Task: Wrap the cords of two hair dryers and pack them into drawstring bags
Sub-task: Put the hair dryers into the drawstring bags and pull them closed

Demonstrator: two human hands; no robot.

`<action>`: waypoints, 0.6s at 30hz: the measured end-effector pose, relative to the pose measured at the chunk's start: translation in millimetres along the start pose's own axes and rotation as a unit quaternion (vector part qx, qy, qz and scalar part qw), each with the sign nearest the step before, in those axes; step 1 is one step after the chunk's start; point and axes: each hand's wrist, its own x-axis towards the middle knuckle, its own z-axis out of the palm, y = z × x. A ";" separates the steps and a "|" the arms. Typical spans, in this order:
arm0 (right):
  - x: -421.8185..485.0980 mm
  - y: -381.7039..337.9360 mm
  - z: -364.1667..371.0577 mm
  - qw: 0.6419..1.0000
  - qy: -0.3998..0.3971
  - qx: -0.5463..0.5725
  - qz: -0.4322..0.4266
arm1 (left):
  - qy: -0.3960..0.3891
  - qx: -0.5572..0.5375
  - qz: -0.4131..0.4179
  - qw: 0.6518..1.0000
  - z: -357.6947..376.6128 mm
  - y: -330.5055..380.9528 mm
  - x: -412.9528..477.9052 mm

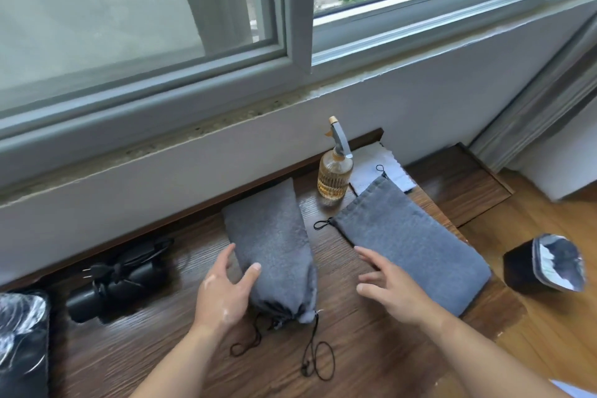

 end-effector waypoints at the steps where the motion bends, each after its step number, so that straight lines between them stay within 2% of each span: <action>1: -4.4 7.2 -13.5 1.000 0.011 -0.010 0.006 | 0.010 0.011 0.015 1.000 -2.4 12.5 1.8; 5: -14.9 35.5 -60.1 0.994 0.082 -0.053 0.039 | -0.001 0.040 0.077 0.996 20.0 59.9 15.0; 10: -11.4 67.3 -105.8 0.967 0.182 -0.144 0.103 | -0.122 0.088 0.103 0.983 96.2 103.4 32.4; 14: 0.6 90.9 -129.4 0.956 0.181 -0.192 0.125 | -0.169 0.148 0.088 0.970 149.9 110.4 59.1; 18: 17.2 101.6 -143.1 0.941 0.179 -0.242 0.155 | -0.158 0.179 0.067 0.969 180.6 109.7 85.8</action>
